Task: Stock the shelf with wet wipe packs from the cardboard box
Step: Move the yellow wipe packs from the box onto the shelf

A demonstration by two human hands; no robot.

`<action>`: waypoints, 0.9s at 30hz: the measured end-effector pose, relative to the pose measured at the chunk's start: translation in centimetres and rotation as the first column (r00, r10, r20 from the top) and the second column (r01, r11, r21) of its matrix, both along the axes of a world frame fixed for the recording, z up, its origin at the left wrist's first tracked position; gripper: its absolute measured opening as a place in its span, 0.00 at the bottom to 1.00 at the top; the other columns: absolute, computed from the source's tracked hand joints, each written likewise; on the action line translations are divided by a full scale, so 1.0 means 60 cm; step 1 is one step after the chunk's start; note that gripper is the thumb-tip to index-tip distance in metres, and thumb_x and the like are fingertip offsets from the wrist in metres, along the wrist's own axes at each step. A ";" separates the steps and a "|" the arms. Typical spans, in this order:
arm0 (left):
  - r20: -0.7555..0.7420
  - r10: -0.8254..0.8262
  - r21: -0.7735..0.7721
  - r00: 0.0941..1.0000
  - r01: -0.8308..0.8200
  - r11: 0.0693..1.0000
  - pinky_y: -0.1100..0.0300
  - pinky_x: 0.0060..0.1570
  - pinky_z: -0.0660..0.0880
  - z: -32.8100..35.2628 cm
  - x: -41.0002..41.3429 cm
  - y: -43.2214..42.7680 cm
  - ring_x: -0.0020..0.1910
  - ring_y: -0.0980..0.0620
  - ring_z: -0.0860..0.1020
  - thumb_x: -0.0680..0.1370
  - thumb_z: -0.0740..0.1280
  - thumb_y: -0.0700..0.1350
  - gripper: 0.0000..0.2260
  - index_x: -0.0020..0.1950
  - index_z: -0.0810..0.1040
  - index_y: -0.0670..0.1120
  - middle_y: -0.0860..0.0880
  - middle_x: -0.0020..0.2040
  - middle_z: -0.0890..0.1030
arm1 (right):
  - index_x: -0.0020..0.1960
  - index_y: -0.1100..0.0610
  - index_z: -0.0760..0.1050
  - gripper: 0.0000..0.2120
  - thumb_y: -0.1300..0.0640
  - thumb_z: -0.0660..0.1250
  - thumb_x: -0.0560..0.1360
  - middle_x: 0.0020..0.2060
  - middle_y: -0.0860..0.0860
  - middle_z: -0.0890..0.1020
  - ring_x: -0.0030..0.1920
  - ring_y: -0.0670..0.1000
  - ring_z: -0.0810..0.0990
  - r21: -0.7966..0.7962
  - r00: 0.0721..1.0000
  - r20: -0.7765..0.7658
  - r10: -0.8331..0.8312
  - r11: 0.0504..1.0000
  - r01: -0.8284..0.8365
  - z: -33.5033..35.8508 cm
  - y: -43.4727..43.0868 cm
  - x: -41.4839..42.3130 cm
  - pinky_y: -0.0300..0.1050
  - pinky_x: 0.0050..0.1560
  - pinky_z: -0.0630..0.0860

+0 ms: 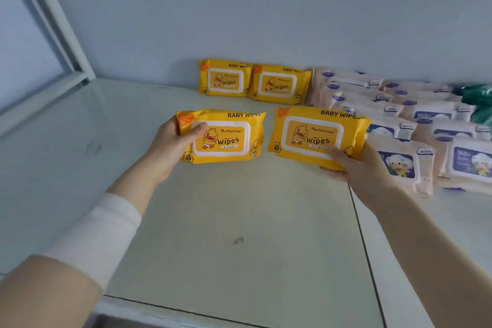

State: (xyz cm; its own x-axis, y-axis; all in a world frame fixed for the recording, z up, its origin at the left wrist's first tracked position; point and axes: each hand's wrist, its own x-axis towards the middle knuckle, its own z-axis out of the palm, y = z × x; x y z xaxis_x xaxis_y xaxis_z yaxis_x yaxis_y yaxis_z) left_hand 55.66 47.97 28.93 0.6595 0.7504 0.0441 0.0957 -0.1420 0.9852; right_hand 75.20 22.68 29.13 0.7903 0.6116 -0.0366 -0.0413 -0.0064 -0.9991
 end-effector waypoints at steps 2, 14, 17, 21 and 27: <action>0.017 -0.006 0.000 1.000 0.006 1.000 0.53 0.54 0.75 -0.007 0.026 0.043 0.48 0.53 0.80 0.71 0.69 0.51 0.08 0.48 0.76 0.53 0.53 0.48 0.81 | 0.64 0.55 0.71 0.19 0.62 0.66 0.75 0.53 0.50 0.81 0.50 0.48 0.81 -0.023 1.000 0.026 -0.017 1.000 0.018 -0.004 0.052 0.024 0.38 0.38 0.82; -0.024 -0.138 0.199 0.990 0.140 0.970 0.75 0.46 0.72 -0.048 0.230 0.275 0.47 0.64 0.77 0.74 0.69 0.45 0.15 0.60 0.73 0.47 0.59 0.48 0.79 | 0.63 0.56 0.72 0.22 0.57 0.72 0.71 0.54 0.47 0.78 0.52 0.48 0.77 -0.278 0.896 0.382 -0.225 0.897 0.343 -0.045 0.268 0.170 0.40 0.52 0.72; -0.067 -0.078 0.281 0.995 0.094 0.955 0.75 0.43 0.69 -0.050 0.252 0.300 0.49 0.59 0.76 0.71 0.72 0.47 0.22 0.62 0.71 0.47 0.56 0.51 0.77 | 0.66 0.60 0.68 0.27 0.57 0.73 0.70 0.60 0.55 0.76 0.60 0.55 0.75 -0.314 0.819 0.467 -0.333 0.804 0.505 -0.055 0.291 0.183 0.46 0.58 0.70; -0.015 0.059 0.406 0.998 -0.048 0.913 0.75 0.48 0.69 -0.052 0.260 0.296 0.54 0.54 0.73 0.67 0.76 0.47 0.30 0.64 0.67 0.43 0.51 0.57 0.72 | 0.73 0.59 0.58 0.34 0.59 0.71 0.72 0.68 0.54 0.70 0.68 0.55 0.69 -0.297 0.755 0.492 -0.435 0.731 0.614 -0.060 0.314 0.166 0.46 0.66 0.64; -0.053 0.282 0.733 0.958 -0.155 0.663 0.58 0.67 0.54 -0.028 0.247 0.239 0.70 0.42 0.61 0.69 0.74 0.48 0.35 0.70 0.62 0.41 0.39 0.70 0.63 | 0.77 0.57 0.38 0.40 0.61 0.64 0.77 0.76 0.58 0.49 0.75 0.57 0.54 -0.421 0.788 0.525 -0.322 0.706 0.570 -0.048 0.329 0.107 0.50 0.72 0.55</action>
